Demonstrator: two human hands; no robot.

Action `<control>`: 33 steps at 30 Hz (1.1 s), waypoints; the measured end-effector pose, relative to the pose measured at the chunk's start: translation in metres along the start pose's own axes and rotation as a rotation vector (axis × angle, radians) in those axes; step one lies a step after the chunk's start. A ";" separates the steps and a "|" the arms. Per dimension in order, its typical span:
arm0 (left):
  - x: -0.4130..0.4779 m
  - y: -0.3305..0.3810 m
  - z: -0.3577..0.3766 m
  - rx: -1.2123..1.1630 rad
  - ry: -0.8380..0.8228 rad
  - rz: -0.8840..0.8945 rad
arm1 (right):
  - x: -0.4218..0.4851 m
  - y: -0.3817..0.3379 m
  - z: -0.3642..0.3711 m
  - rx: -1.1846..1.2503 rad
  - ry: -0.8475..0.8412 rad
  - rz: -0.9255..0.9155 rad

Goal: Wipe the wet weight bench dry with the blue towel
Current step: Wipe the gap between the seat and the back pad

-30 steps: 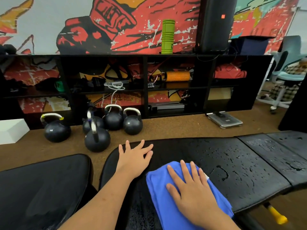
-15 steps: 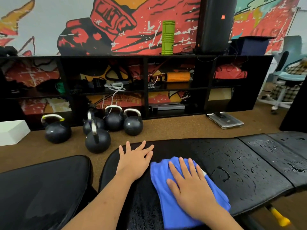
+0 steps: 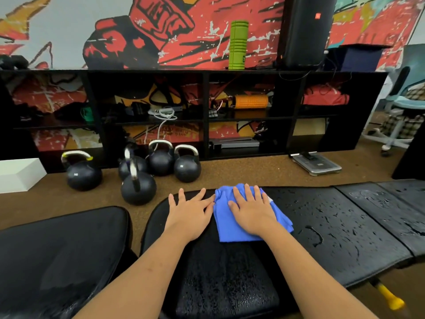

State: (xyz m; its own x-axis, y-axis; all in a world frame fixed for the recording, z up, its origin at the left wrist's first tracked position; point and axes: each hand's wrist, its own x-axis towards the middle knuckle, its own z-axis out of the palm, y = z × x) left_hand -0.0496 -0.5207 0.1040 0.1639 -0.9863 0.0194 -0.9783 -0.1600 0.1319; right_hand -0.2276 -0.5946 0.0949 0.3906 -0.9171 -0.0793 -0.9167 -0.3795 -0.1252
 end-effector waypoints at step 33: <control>-0.079 -0.230 -0.024 -0.305 0.282 -0.134 | -0.086 -0.042 0.013 -0.101 0.078 -0.415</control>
State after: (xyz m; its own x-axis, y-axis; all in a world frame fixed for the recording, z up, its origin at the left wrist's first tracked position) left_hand 0.1660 -0.4052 0.0962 0.3566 -0.9012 0.2462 -0.8706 -0.2250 0.4375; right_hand -0.2214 -0.4980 0.0940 0.7237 -0.6893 0.0329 -0.6886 -0.7244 -0.0328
